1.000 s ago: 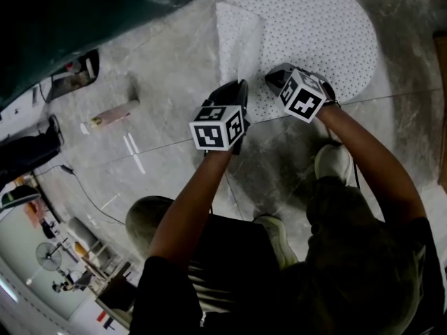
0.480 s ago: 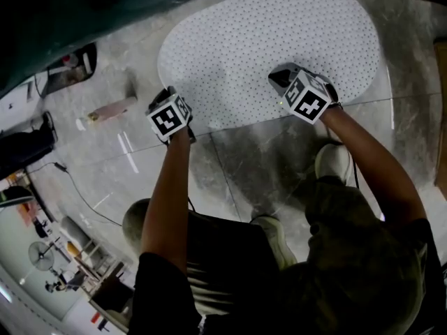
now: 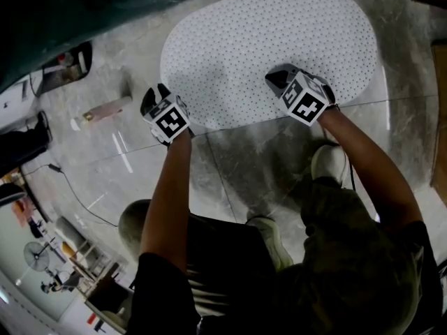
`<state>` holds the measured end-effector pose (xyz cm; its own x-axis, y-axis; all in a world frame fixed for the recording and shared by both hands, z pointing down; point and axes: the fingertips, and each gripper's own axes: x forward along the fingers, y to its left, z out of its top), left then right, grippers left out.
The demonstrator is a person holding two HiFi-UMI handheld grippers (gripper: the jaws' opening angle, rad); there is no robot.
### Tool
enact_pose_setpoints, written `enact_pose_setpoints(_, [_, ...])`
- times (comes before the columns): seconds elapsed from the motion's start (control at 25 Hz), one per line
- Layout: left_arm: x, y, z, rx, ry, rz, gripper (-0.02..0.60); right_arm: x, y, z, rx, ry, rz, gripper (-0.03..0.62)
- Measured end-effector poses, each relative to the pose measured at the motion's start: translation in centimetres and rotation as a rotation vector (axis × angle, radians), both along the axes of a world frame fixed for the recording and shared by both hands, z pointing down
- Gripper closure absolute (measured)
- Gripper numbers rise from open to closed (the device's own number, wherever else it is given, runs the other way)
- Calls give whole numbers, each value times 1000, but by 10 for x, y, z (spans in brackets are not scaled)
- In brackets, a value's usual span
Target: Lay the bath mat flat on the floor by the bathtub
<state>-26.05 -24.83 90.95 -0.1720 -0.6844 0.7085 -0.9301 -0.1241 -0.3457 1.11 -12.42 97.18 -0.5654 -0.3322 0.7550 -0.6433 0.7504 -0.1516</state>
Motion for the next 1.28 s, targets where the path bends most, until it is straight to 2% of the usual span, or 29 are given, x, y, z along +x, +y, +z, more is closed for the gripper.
enact_pose_setpoints(0.04, [8, 1, 3, -3, 36, 21, 488, 0, 0, 0, 1, 1, -2, 572])
enact_pose_setpoints(0.12, [39, 8, 15, -41, 154, 88, 495, 2, -3, -1, 8, -8, 16, 572])
enact_pose_setpoints(0.16, [56, 15, 23, -67, 226, 108, 495, 4, -6, -3, 17, -27, 57, 572])
enact_pose_setpoints(0.24, [77, 29, 41, -122, 337, 92, 517, 15, -15, -14, 51, -85, 204, 572])
enact_pose_setpoints(0.32, [83, 41, 62, -195, 385, 83, 522, 36, -18, -23, 80, -75, 317, 572])
enact_pose_setpoints(0.4, [83, 45, 72, -231, 408, 100, 523, 66, -13, -20, 86, 19, 359, 572])
enact_pose_setpoints(0.48, [84, 45, 72, -241, 430, 96, 525, 98, -3, -11, 54, 57, 404, 572])
enact_pose_setpoints(0.56, [85, 47, 72, -237, 434, 84, 526, 120, 7, -4, 13, 21, 445, 572])
enact_pose_setpoints(0.68, [87, 49, 73, -216, 431, 78, 526, 128, 9, -4, -7, -37, 465, 572])
enact_pose_setpoints(0.88, [91, 53, 65, -181, 394, 140, 537, 144, 17, -44, 20, -110, 536, 572])
enact_pose_setpoints(0.96, [96, 61, 43, -156, 381, 185, 561, 154, 31, -73, 31, -135, 568, 572])
enact_pose_setpoints(1.04, [99, 69, 14, -131, 419, 206, 562, 160, 45, -98, 19, -165, 598, 572])
enact_pose_setpoints(1.16, [89, 85, -27, -102, 507, 121, 563, 167, 57, -121, -32, -169, 601, 572])
enact_pose_setpoints(1.28, [84, 108, -68, -107, 542, 74, 561, 181, 63, -143, -69, -133, 658, 572])
